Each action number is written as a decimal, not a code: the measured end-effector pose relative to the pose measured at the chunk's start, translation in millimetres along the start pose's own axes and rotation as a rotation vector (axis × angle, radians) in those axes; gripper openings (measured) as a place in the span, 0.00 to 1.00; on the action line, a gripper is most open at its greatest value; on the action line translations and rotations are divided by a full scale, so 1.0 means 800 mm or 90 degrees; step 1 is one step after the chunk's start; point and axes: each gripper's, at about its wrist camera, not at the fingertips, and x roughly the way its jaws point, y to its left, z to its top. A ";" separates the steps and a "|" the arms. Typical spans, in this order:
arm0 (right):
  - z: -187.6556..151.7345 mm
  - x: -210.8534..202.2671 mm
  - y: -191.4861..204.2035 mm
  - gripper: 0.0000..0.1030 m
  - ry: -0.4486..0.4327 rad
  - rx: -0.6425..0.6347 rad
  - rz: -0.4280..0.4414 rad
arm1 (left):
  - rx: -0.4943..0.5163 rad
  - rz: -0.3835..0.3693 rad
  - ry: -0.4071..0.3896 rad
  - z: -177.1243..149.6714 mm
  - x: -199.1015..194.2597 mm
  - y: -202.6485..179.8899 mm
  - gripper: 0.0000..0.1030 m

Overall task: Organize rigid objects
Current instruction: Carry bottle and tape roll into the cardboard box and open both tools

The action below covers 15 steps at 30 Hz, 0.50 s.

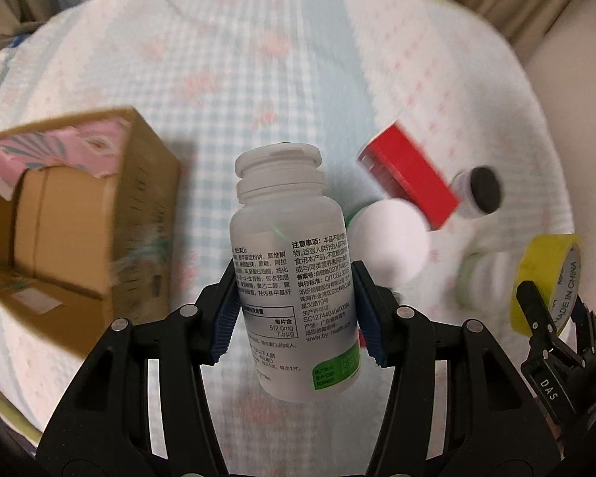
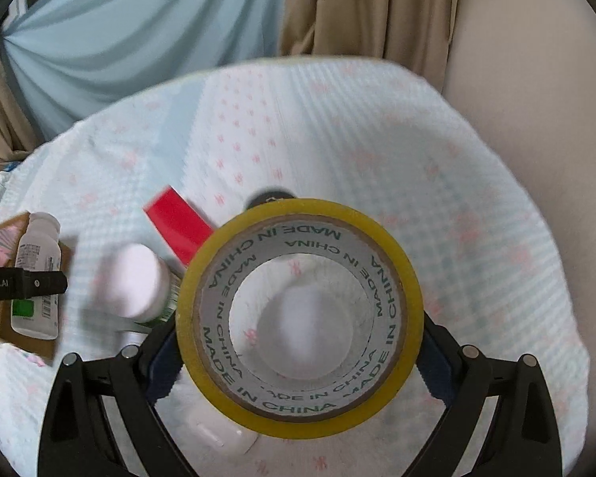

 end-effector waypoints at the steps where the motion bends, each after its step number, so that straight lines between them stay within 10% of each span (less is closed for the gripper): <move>1: 0.006 -0.018 0.002 0.93 -0.011 -0.004 0.002 | -0.003 -0.003 -0.013 -0.002 -0.018 0.001 0.48; 15: 0.067 -0.193 0.074 0.93 -0.061 -0.030 0.077 | -0.042 -0.012 -0.160 -0.019 -0.237 0.078 0.46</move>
